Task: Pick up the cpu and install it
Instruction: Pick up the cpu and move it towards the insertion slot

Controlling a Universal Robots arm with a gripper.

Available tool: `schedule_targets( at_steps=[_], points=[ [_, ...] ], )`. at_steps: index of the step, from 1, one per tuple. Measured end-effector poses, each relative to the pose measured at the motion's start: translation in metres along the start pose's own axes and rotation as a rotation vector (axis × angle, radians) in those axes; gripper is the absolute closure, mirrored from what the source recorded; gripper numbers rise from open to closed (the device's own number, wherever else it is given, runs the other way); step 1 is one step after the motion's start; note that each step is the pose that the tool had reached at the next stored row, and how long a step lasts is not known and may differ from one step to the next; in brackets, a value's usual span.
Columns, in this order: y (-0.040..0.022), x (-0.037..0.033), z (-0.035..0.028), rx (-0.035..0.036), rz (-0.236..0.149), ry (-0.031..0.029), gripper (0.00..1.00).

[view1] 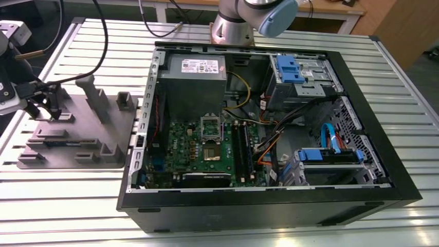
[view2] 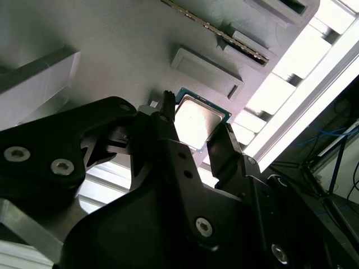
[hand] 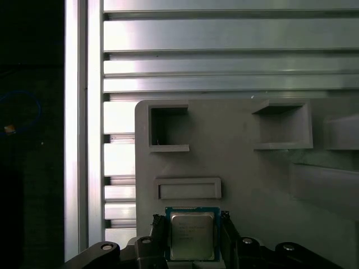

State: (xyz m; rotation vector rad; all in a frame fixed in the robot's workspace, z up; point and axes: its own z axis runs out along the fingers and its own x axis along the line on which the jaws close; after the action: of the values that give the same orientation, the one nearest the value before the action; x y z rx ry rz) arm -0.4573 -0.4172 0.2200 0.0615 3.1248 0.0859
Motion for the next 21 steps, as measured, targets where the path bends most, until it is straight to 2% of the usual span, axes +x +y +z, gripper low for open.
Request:
schedule_targets(
  at_steps=[7, 9, 13, 15, 21],
  points=[
    [0.0001, 0.0000, -0.0012, 0.0000, 0.000, -0.0001, 0.53],
    [0.0003, -0.0001, -0.0056, 0.0000, 0.000, -0.0001, 0.53],
    [0.0003, -0.0001, -0.0063, 0.0000, 0.000, -0.0001, 0.53],
    [0.0005, -0.0001, -0.0093, 0.0000, 0.000, -0.0001, 0.53],
    [0.0006, -0.0001, -0.0102, -0.0001, 0.000, -0.0001, 0.53]
  ],
)
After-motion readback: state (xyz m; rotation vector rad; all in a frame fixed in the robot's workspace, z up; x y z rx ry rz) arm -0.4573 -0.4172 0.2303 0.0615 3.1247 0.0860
